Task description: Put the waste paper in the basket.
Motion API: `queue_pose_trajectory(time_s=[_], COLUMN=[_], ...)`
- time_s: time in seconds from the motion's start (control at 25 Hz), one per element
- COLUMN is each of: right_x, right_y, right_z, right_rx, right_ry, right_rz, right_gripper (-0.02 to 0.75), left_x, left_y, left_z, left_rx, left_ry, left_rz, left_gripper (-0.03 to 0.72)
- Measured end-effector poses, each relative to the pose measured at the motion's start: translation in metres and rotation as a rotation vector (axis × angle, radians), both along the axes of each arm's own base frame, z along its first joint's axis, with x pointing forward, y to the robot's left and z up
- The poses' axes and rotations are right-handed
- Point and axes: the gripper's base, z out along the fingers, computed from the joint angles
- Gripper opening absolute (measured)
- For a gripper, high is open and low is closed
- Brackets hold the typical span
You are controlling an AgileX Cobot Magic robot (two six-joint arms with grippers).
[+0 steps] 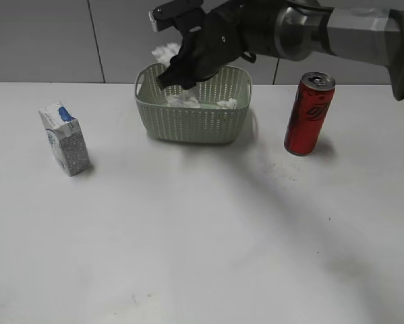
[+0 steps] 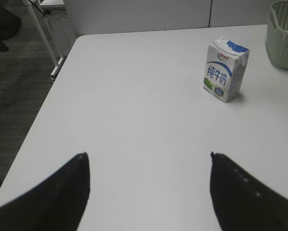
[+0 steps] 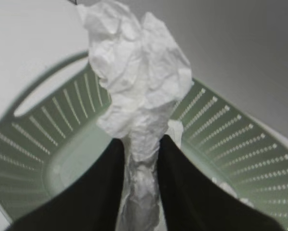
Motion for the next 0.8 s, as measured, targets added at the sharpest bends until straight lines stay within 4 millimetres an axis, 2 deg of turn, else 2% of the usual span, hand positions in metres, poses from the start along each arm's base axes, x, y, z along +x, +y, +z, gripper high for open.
queue_pose_trajectory(time_s=[0.16, 0.28, 0.6, 0.8], right_x=[-0.001, -0.002, -0.012, -0.031], right_y=[-0.002, -0.004, 0.002, -0.016], right_z=[-0.007, -0.002, 0.048, 0.075], right_rx=[-0.035, -0.063, -0.076, -0.200], right_ry=[0.041, 0.080, 0.235, 0.365], right_rz=[-0.011, -0.030, 0.054, 0.051], right_gripper=[0.490, 0.573, 0.581, 0.575], left_x=[0.000, 0.000, 0.000, 0.000], left_y=[0.000, 0.000, 0.000, 0.000], left_z=[0.000, 0.000, 0.000, 0.000], left_rx=[0.000, 0.000, 0.000, 0.000], left_ry=[0.000, 0.000, 0.000, 0.000], left_rz=[0.000, 0.000, 0.000, 0.000], left_gripper=[0.572, 0.572, 0.572, 0.572])
